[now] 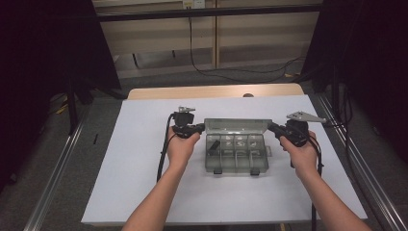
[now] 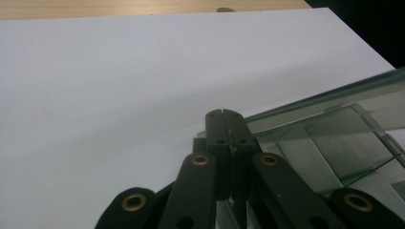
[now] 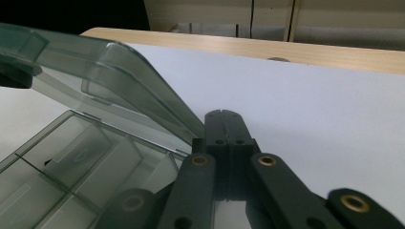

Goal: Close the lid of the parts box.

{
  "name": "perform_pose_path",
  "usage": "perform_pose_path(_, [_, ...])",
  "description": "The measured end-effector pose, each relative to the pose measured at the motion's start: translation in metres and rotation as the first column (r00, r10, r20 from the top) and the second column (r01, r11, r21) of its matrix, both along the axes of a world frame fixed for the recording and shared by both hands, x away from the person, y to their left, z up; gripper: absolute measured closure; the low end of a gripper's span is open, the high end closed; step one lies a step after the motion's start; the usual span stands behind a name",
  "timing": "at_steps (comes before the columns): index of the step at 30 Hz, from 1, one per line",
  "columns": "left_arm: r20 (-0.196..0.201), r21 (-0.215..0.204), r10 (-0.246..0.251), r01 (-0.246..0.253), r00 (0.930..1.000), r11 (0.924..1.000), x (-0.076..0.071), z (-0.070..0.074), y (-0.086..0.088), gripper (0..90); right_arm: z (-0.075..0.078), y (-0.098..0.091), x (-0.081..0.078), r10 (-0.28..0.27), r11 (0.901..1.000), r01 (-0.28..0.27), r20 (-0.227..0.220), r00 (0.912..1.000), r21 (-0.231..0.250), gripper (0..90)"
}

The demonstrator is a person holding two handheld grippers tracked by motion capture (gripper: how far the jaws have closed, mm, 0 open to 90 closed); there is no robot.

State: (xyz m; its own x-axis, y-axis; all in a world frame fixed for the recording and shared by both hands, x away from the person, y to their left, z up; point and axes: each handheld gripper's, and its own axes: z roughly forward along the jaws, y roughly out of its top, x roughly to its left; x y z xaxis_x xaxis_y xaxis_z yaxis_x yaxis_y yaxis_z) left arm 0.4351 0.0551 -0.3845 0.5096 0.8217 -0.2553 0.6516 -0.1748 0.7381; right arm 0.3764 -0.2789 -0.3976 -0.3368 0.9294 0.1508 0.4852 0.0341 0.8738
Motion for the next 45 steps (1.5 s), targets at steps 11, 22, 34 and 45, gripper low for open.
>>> perform_pose_path(11, [-0.012,-0.011,-0.016,0.016,0.9998,0.9998,-0.003,-0.001,0.003,90.0,-0.003,-0.001,-0.007,0.009,0.9999,-0.009,0.005,0.9999,0.009,90.0])
perform_pose_path(22, [-0.013,-0.003,-0.031,0.031,0.9994,0.9995,-0.008,-0.003,0.004,90.0,-0.006,0.001,-0.013,0.022,0.9996,-0.022,0.008,0.9997,-0.019,90.0])
perform_pose_path(34, [-0.019,-0.008,-0.046,0.046,0.9988,0.9989,-0.013,-0.007,0.006,90.0,-0.01,0.001,-0.019,0.036,0.9987,-0.035,0.009,0.9993,-0.036,90.0])
perform_pose_path(45, [-0.022,-0.004,-0.062,0.062,0.9978,0.9981,-0.016,-0.01,0.007,90.0,-0.015,0.0,-0.022,0.044,0.9986,-0.044,-0.001,0.999,-0.028,90.0])
